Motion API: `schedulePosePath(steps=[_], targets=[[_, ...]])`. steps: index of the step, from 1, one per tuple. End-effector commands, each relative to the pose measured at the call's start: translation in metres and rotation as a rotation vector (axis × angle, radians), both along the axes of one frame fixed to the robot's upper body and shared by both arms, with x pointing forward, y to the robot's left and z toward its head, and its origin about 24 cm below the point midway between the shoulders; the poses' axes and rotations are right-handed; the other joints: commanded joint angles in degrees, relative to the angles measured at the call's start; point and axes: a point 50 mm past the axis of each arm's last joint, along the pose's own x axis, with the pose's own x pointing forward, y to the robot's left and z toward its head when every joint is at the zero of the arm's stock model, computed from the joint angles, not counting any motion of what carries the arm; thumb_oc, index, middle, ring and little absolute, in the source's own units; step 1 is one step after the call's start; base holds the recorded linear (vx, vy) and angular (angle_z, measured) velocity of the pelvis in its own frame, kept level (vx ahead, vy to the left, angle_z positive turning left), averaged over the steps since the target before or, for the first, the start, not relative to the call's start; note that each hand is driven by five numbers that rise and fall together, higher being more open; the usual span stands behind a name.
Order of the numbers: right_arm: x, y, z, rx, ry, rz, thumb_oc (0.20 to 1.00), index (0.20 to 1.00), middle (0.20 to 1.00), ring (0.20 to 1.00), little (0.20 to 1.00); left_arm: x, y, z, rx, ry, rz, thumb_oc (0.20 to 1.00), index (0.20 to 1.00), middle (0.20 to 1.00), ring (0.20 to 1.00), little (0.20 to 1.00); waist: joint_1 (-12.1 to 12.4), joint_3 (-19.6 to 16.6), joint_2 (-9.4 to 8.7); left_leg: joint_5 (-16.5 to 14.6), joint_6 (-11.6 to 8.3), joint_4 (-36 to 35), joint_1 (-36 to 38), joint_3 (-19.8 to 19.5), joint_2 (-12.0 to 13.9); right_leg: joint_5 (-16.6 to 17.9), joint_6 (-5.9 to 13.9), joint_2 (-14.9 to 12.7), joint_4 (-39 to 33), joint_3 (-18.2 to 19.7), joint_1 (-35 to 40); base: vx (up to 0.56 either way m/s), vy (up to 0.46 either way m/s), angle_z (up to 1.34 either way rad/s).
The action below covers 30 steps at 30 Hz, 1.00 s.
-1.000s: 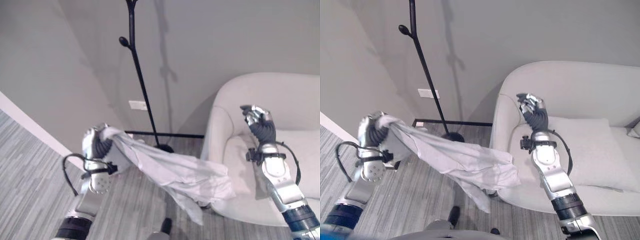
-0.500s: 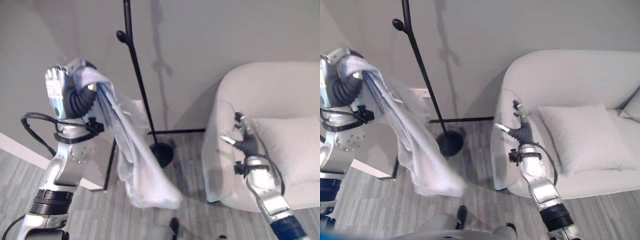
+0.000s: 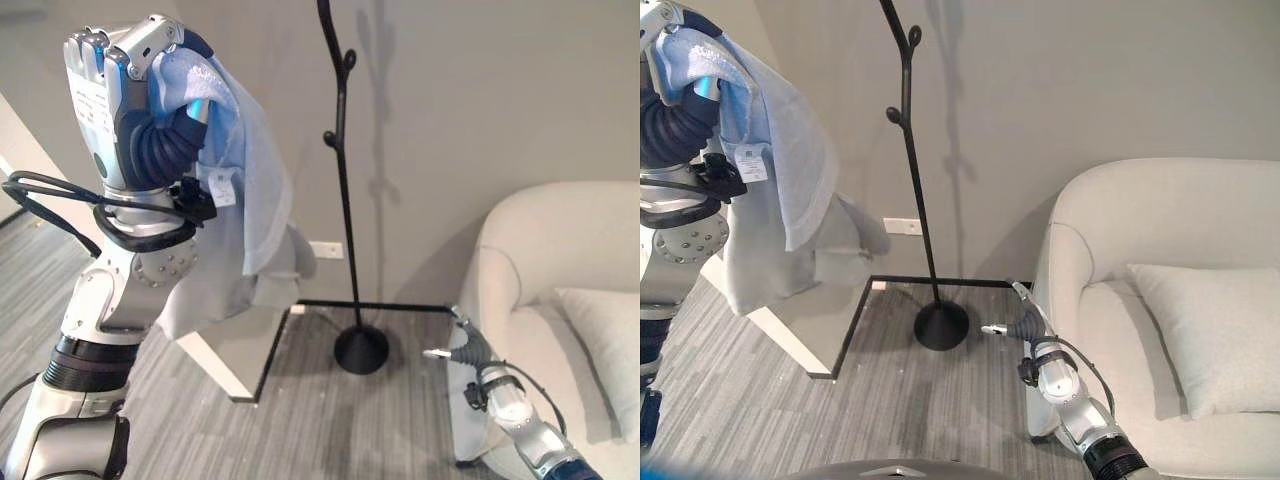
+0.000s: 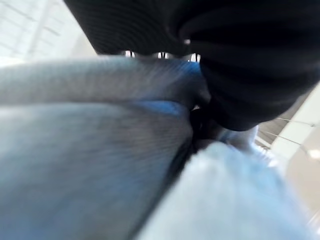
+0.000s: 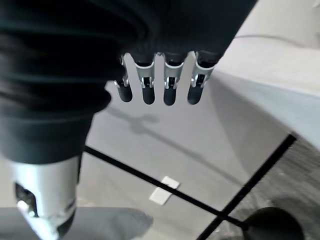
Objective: Hang the clothes on the sofa on the clothes rack.
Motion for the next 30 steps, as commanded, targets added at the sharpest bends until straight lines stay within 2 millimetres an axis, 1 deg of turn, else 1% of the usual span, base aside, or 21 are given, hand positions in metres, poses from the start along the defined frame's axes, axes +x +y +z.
schedulePosePath(steps=[1, 2, 3, 5, 6, 7, 13, 17, 19, 20, 21, 24, 27, 28, 29, 30], targets=[[0.018, 0.022, 0.028, 0.012, -0.172, 0.084, 1.000, 1.000, 1.000, 1.000, 1.000, 0.006, 0.013, 0.005, -0.080, -0.035, 0.054, 0.200, 0.200, 0.200, 0.200, 0.200, 0.58, -3.30, -1.83, -1.14, -2.41, 0.06, -2.46, 1.45, -0.78, 7.16, 3.08, 1.69, -8.59, -0.86, 0.77, 0.00, 0.000, 0.00], [0.020, 0.028, 0.029, 0.014, -0.178, 0.108, 1.000, 1.000, 1.000, 1.000, 1.000, 0.007, 0.014, 0.004, -0.093, -0.027, 0.054, 0.200, 0.200, 0.200, 0.200, 0.200, 0.83, -3.53, -1.82, -1.20, -2.30, -0.01, -2.34, 1.56, -0.56, 7.21, 3.12, 1.81, -8.90, -0.76, 0.75, 0.00, -0.002, -0.03], [0.020, 0.028, 0.029, 0.014, -0.178, 0.109, 1.000, 1.000, 1.000, 1.000, 1.000, 0.007, 0.014, 0.004, -0.093, -0.027, 0.055, 0.200, 0.200, 0.200, 0.200, 0.200, 0.81, -3.53, -1.81, -1.21, -2.30, -0.01, -2.35, 1.58, -0.55, 7.21, 3.12, 1.82, -8.90, -0.74, 0.74, 0.00, 0.000, -0.03], [0.022, 0.036, 0.033, 0.033, -0.197, 0.140, 1.000, 1.000, 1.000, 1.000, 1.000, 0.006, 0.015, 0.004, -0.102, -0.029, 0.054, 0.200, 0.200, 0.200, 0.200, 0.200, 1.03, -3.79, -1.90, -1.19, -2.23, -0.09, -2.32, 1.70, -0.40, 7.12, 3.15, 1.84, -8.97, -0.80, 0.71, 0.00, 0.000, 0.00], [0.024, 0.043, 0.036, 0.054, -0.207, 0.167, 1.000, 1.000, 1.000, 1.000, 1.000, 0.007, 0.016, 0.003, -0.113, -0.026, 0.050, 0.200, 0.200, 0.200, 0.200, 0.200, 1.07, -4.06, -1.94, -1.15, -2.21, -0.19, -2.32, 1.83, -0.22, 6.95, 3.13, 1.87, -8.97, -0.69, 0.70, 0.01, -0.001, 0.05], [0.024, 0.043, 0.036, 0.054, -0.207, 0.168, 1.000, 1.000, 1.000, 1.000, 1.000, 0.007, 0.016, 0.003, -0.113, -0.026, 0.050, 0.200, 0.200, 0.200, 0.200, 0.200, 1.05, -4.07, -1.94, -1.16, -2.20, -0.19, -2.34, 1.85, -0.22, 6.95, 3.13, 1.88, -8.97, -0.67, 0.68, 0.01, -0.003, 0.05], [0.024, 0.070, 0.045, 0.171, -0.222, 0.253, 1.000, 1.000, 1.000, 1.000, 1.000, 0.007, 0.016, -0.003, -0.146, -0.004, 0.031, 0.200, 0.200, 0.200, 0.200, 0.200, 1.12, -4.78, -1.72, -1.27, -2.34, -0.59, -1.94, 2.33, 0.44, 6.40, 3.10, 1.90, -8.97, -0.12, 0.70, 0.00, 0.000, 0.01], [0.013, 0.101, 0.044, 0.353, -0.132, 0.375, 1.000, 1.000, 1.000, 1.000, 1.000, 0.011, 0.014, -0.008, -0.167, 0.023, 0.013, 0.200, 0.200, 0.200, 0.200, 0.200, 1.03, -4.84, -1.65, -1.38, -2.53, -0.59, -1.79, 2.59, 0.70, 6.19, 3.00, 1.92, -8.97, 0.28, 0.59, 0.00, 0.000, 0.00], [0.007, 0.113, 0.043, 0.437, -0.084, 0.435, 1.000, 1.000, 1.000, 1.000, 1.000, 0.013, 0.011, -0.010, -0.164, 0.032, 0.002, 0.200, 0.200, 0.200, 0.200, 0.200, 0.89, -4.79, -1.61, -1.40, -2.59, -0.59, -1.77, 2.69, 0.87, 6.12, 2.96, 1.86, -8.97, 0.46, 0.52, 0.00, 0.001, -0.02], [0.000, 0.124, 0.046, 0.531, -0.046, 0.491, 1.000, 1.000, 1.000, 1.000, 1.000, 0.014, 0.009, -0.010, -0.165, 0.036, -0.006, 0.200, 0.200, 0.200, 0.200, 0.200, 0.65, -4.68, -1.64, -1.47, -2.67, -0.59, -1.74, 2.89, 0.90, 6.09, 2.93, 1.85, -8.97, 0.65, 0.41, -0.01, 0.001, -0.04], [0.001, 0.124, 0.047, 0.533, -0.044, 0.492, 1.000, 1.000, 1.000, 1.000, 1.000, 0.014, 0.009, -0.010, -0.165, 0.036, -0.005, 0.200, 0.200, 0.200, 0.200, 0.200, 0.65, -4.69, -1.63, -1.48, -2.67, -0.59, -1.75, 2.91, 0.90, 6.09, 2.92, 1.85, -8.97, 0.67, 0.41, -0.01, 0.000, -0.05], [-0.007, 0.135, 0.055, 0.671, -0.008, 0.565, 1.000, 1.000, 1.000, 1.000, 1.000, 0.016, 0.006, -0.010, -0.180, 0.038, -0.017, 0.200, 0.200, 0.200, 0.200, 0.200, 0.36, -4.50, -1.59, -1.60, -2.70, -0.59, -1.72, 3.09, 1.03, 6.13, 2.92, 1.74, -8.97, 0.99, 0.17, 0.00, 0.003, -0.09], [-0.009, 0.135, 0.064, 0.772, 0.001, 0.587, 1.000, 1.000, 1.000, 1.000, 1.000, 0.017, 0.003, -0.009, -0.191, 0.035, -0.033, 0.200, 0.200, 0.200, 0.200, 0.200, 0.13, -4.49, -1.62, -1.74, -2.66, -0.59, -1.64, 3.20, 1.08, 6.22, 3.01, 1.63, -8.97, 1.32, 0.10, 0.00, -0.001, -0.15], [-0.007, 0.134, 0.073, 0.788, -0.028, 0.613, 1.000, 1.000, 1.000, 1.000, 1.000, 0.018, 0.002, -0.009, -0.192, 0.037, -0.032, 0.200, 0.200, 0.200, 0.200, 0.200, -0.04, -4.55, -1.62, -1.90, -2.62, -0.59, -1.55, 3.43, 1.12, 6.23, 3.07, 1.57, -8.97, 1.57, 0.06, 0.00, 0.001, -0.06], [-0.007, 0.134, 0.073, 0.787, -0.028, 0.613, 1.000, 1.000, 1.000, 1.000, 1.000, 0.018, 0.002, -0.009, -0.193, 0.037, -0.032, 0.200, 0.200, 0.200, 0.200, 0.200, 0.01, -4.53, -1.59, -1.92, -2.62, -0.59, -1.55, 3.46, 1.12, 6.23, 3.07, 1.58, -8.97, 1.60, 0.06, 0.00, 0.003, -0.11], [-0.007, 0.132, 0.078, 0.782, -0.051, 0.621, 1.000, 1.000, 1.000, 1.000, 1.000, 0.019, 0.002, -0.009, -0.196, 0.041, -0.031, 0.200, 0.200, 0.200, 0.200, 0.200, -0.06, -4.54, -1.60, -2.00, -2.58, -0.59, -1.53, 3.53, 1.17, 6.25, 3.14, 1.54, -8.97, 1.73, 0.02, 0.00, 0.001, -0.10]])
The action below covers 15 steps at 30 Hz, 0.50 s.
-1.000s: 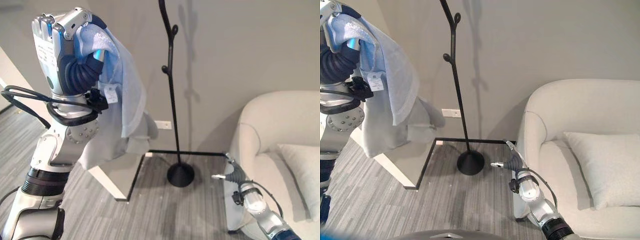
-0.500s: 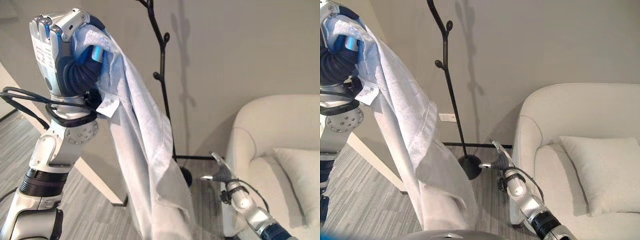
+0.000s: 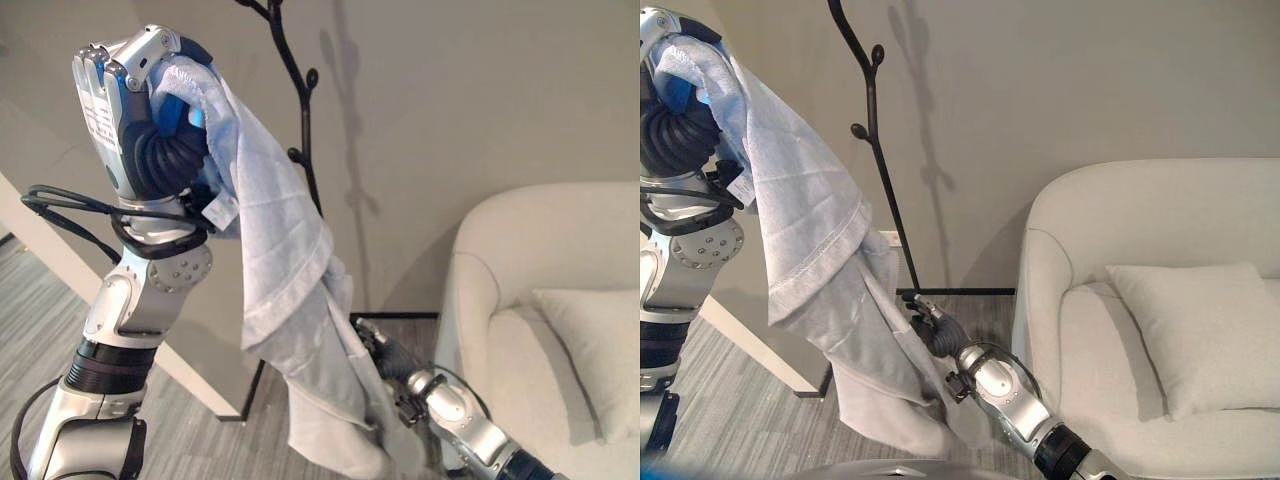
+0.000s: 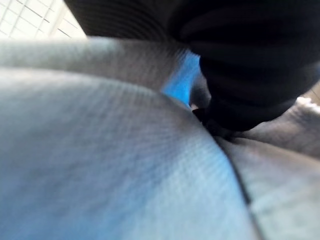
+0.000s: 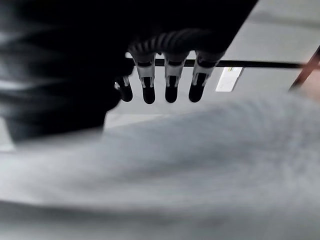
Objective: Hang the clothes on the sofa on the clothes rack.
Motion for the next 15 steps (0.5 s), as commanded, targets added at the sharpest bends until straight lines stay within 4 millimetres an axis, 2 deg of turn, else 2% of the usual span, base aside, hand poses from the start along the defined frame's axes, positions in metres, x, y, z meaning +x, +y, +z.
schedulePosePath(steps=[1, 2, 6, 9, 15], targets=[[0.004, 0.005, 0.044, 0.191, -0.158, 0.011, 1.000, 1.000, 1.000, 1.000, 1.000, 0.016, 0.010, 0.003, -0.076, 0.037, 0.031, 0.200, 0.200, 0.200, 0.200, 0.200, 0.33, -2.89, -1.71, -1.37, -1.39, 0.18, -1.61, 1.38, -1.71, 3.03, 4.62, -0.52, -3.16, -0.40, -2.06, 0.00, 0.001, -0.14], [0.007, -0.002, 0.053, 0.191, -0.201, -0.016, 1.000, 1.000, 1.000, 1.000, 1.000, 0.015, 0.010, 0.002, -0.076, 0.040, 0.031, 0.200, 0.200, 0.200, 0.200, 0.200, 0.04, -2.83, -1.69, -1.47, -1.30, 0.18, -1.57, 1.53, -1.66, 3.13, 4.73, -0.60, -3.16, -0.16, -2.18, 0.00, 0.002, -0.12], [0.008, -0.011, 0.060, 0.190, -0.240, -0.046, 1.000, 1.000, 1.000, 1.000, 1.000, 0.013, 0.013, 0.000, -0.075, 0.045, 0.040, 0.200, 0.200, 0.200, 0.200, 0.200, 0.02, -2.93, -1.68, -1.60, -1.16, 0.18, -1.53, 1.64, -1.61, 3.17, 4.84, -0.61, -3.16, 0.17, -2.18, 0.00, 0.000, -0.07], [0.010, -0.027, 0.070, 0.168, -0.302, -0.095, 1.000, 1.000, 1.000, 1.000, 1.000, 0.011, 0.020, -0.005, -0.075, 0.068, 0.063, 0.200, 0.200, 0.200, 0.200, 0.200, 0.00, -3.24, -2.00, -1.86, -1.03, 0.18, -1.31, 1.83, -1.46, 3.28, 5.03, -0.66, -3.16, 0.48, -2.17, 0.00, 0.000, 0.00], [0.010, -0.032, 0.069, 0.089, -0.342, -0.097, 1.000, 1.000, 1.000, 1.000, 1.000, 0.014, 0.027, -0.013, -0.093, 0.114, 0.081, 0.200, 0.200, 0.200, 0.200, 0.200, 0.36, -3.59, -2.36, -1.95, -0.90, 0.18, -1.13, 2.02, -1.29, 3.22, 5.00, -0.58, -3.16, 1.09, -2.08, 0.00, -0.004, -0.03]])
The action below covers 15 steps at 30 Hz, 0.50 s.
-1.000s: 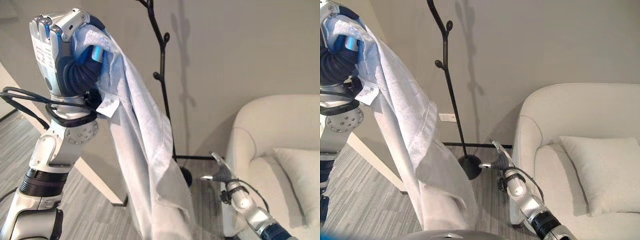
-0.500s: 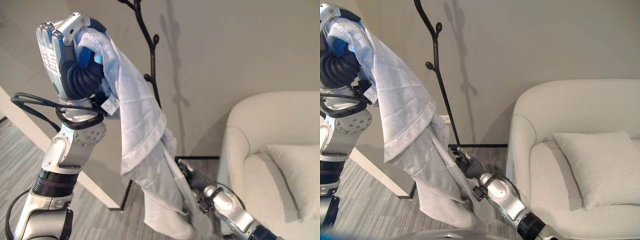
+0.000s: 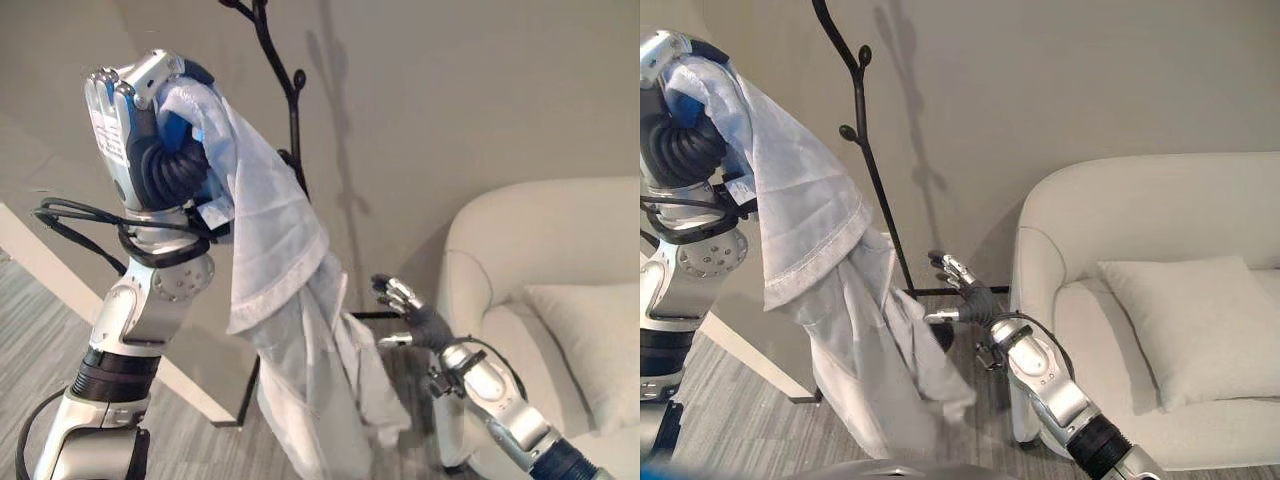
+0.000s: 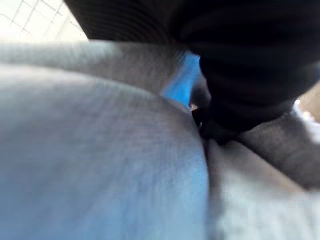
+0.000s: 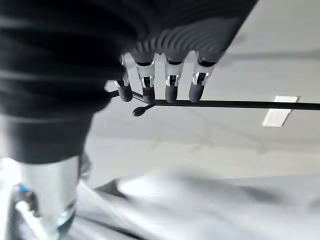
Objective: Hang the clothes on the sofa on the clothes rack.
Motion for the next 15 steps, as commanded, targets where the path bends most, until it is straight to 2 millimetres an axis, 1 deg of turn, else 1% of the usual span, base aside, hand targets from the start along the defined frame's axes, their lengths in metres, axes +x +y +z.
schedulePosePath(steps=[1, 4, 5, 6, 7, 9, 11, 13, 15], targets=[[-0.007, 0.011, 0.022, 0.075, -0.129, 0.021, 1.000, 1.000, 1.000, 1.000, 1.000, 0.009, 0.018, 0.006, -0.090, 0.011, 0.046, 0.200, 0.200, 0.200, 0.200, 0.200, 0.47, -3.66, -2.36, -1.82, -0.75, 0.21, -1.21, 0.67, -1.88, 2.69, 4.69, -0.90, -3.14, -0.31, -1.76, 0.00, -0.007, -0.06], [-0.007, 0.014, 0.020, 0.072, -0.120, 0.032, 1.000, 1.000, 1.000, 1.000, 1.000, 0.008, 0.019, 0.009, -0.084, 0.000, 0.049, 0.200, 0.200, 0.200, 0.200, 0.200, 0.55, -3.72, -2.36, -1.85, -0.72, 0.21, -1.18, 0.61, -1.89, 2.67, 4.63, -0.89, -3.14, -0.20, -1.65, 0.00, -0.012, -0.05], [-0.006, 0.022, 0.011, 0.057, -0.089, 0.055, 1.000, 1.000, 1.000, 1.000, 1.000, 0.008, 0.018, 0.016, -0.071, -0.023, 0.053, 0.200, 0.200, 0.200, 0.200, 0.200, 0.73, -3.86, -2.17, -1.86, -0.71, 0.21, -1.12, 0.47, -1.88, 2.58, 4.59, -0.83, -3.14, -0.29, -1.52, 0.00, -0.011, -0.06], [-0.006, 0.022, 0.011, 0.059, -0.090, 0.056, 1.000, 1.000, 1.000, 1.000, 1.000, 0.009, 0.018, 0.016, -0.070, -0.024, 0.053, 0.200, 0.200, 0.200, 0.200, 0.200, 0.68, -3.82, -2.24, -1.86, -0.71, 0.21, -1.11, 0.45, -1.88, 2.57, 4.59, -0.83, -3.14, -0.31, -1.51, 0.01, -0.017, -0.07], [-0.006, 0.027, 0.003, 0.036, -0.060, 0.070, 1.000, 1.000, 1.000, 1.000, 1.000, 0.009, 0.019, 0.020, -0.065, -0.036, 0.057, 0.200, 0.200, 0.200, 0.200, 0.200, 0.81, -3.97, -1.99, -1.90, -0.68, 0.21, -1.01, 0.33, -1.88, 2.53, 4.58, -0.83, -3.14, -0.37, -1.52, 0.01, -0.007, -0.05], [-0.006, 0.031, -0.001, 0.023, -0.051, 0.082, 1.000, 1.000, 1.000, 1.000, 1.000, 0.010, 0.019, 0.025, -0.057, -0.045, 0.062, 0.200, 0.200, 0.200, 0.200, 0.200, 0.76, -3.95, -1.97, -1.92, -0.71, 0.21, -0.99, 0.29, -1.86, 2.48, 4.58, -0.82, -3.14, -0.40, -1.56, 0.00, -0.003, -0.02], [-0.010, 0.038, -0.012, -0.039, -0.029, 0.132, 1.000, 1.000, 1.000, 1.000, 1.000, 0.014, 0.023, 0.034, -0.042, -0.057, 0.087, 0.200, 0.200, 0.200, 0.200, 0.200, 0.73, -4.04, -1.56, -1.92, -0.79, 0.21, -0.91, 0.22, -1.83, 2.39, 4.64, -0.85, -3.14, -0.58, -1.60, 0.00, 0.002, 0.03], [-0.014, 0.043, -0.018, -0.082, -0.027, 0.181, 1.000, 1.000, 1.000, 1.000, 1.000, 0.016, 0.024, 0.044, -0.010, -0.076, 0.109, 0.200, 0.200, 0.200, 0.200, 0.200, 0.56, -4.08, -1.33, -1.93, -0.85, 0.21, -0.86, 0.19, -1.80, 2.36, 4.68, -0.91, -3.14, -0.65, -1.64, 0.00, 0.003, 0.02], [-0.017, 0.047, -0.020, -0.119, -0.044, 0.217, 1.000, 1.000, 1.000, 1.000, 1.000, 0.018, 0.026, 0.049, 0.013, -0.079, 0.131, 0.200, 0.200, 0.200, 0.200, 0.200, 0.44, -4.05, -1.17, -1.95, -0.92, 0.21, -0.89, 0.24, -1.76, 2.33, 4.74, -0.98, -3.14, -0.75, -1.69, 0.00, 0.000, 0.00]])
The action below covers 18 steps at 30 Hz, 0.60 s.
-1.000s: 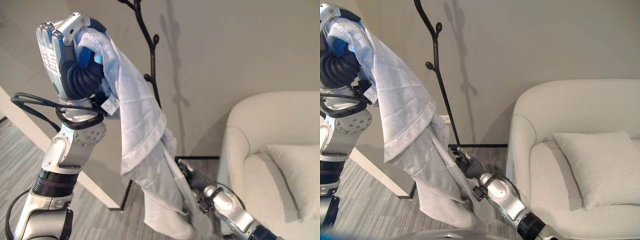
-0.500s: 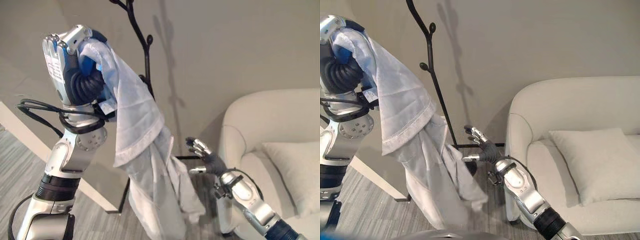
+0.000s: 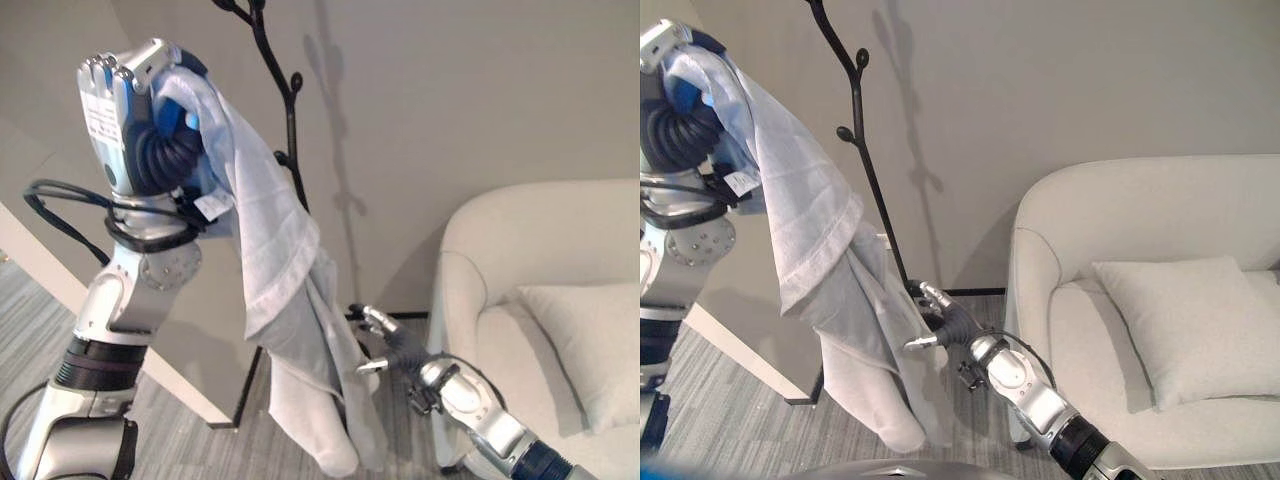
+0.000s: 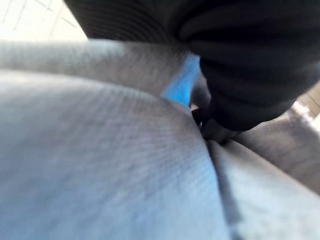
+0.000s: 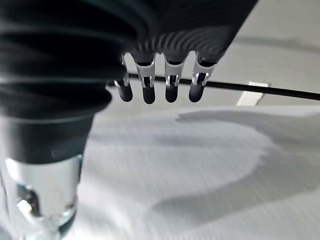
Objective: Hang the clothes on the sofa on the clothes rack.
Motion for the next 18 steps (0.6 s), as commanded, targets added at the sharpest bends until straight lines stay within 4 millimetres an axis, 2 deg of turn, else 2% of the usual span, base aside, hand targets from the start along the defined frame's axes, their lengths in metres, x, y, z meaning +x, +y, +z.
schedulePosePath(steps=[1, 10, 18], targets=[[-0.004, 0.014, 0.016, 0.019, -0.112, 0.098, 1.000, 1.000, 1.000, 1.000, 1.000, 0.010, 0.013, 0.027, -0.058, -0.052, 0.056, 0.200, 0.200, 0.200, 0.200, 0.200, 0.29, -3.94, -0.65, -1.98, -1.01, 0.23, -0.91, -0.16, -2.27, 1.59, 5.27, -1.52, -2.49, -1.32, -1.92, 0.00, 0.000, 0.00], [-0.017, 0.023, 0.002, -0.021, -0.074, 0.181, 1.000, 1.000, 1.000, 1.000, 1.000, 0.020, 0.015, 0.057, -0.032, -0.077, 0.093, 0.200, 0.200, 0.200, 0.200, 0.200, -0.45, -3.83, 0.10, -1.86, -1.13, 0.23, -1.12, 0.28, -2.16, 1.71, 5.58, -1.62, -2.49, -1.50, -2.47, 0.00, 0.000, 0.00], [-0.015, 0.047, -0.009, 0.009, -0.005, 0.172, 1.000, 1.000, 1.000, 1.000, 1.000, 0.028, 0.008, 0.054, -0.104, -0.078, 0.055, 0.200, 0.200, 0.200, 0.200, 0.200, -0.52, -3.50, 1.06, -1.81, -1.13, 0.23, -1.03, 0.31, -2.31, 1.63, 5.57, -1.63, -2.49, -1.31, -2.57, 0.00, 0.000, 0.00]])
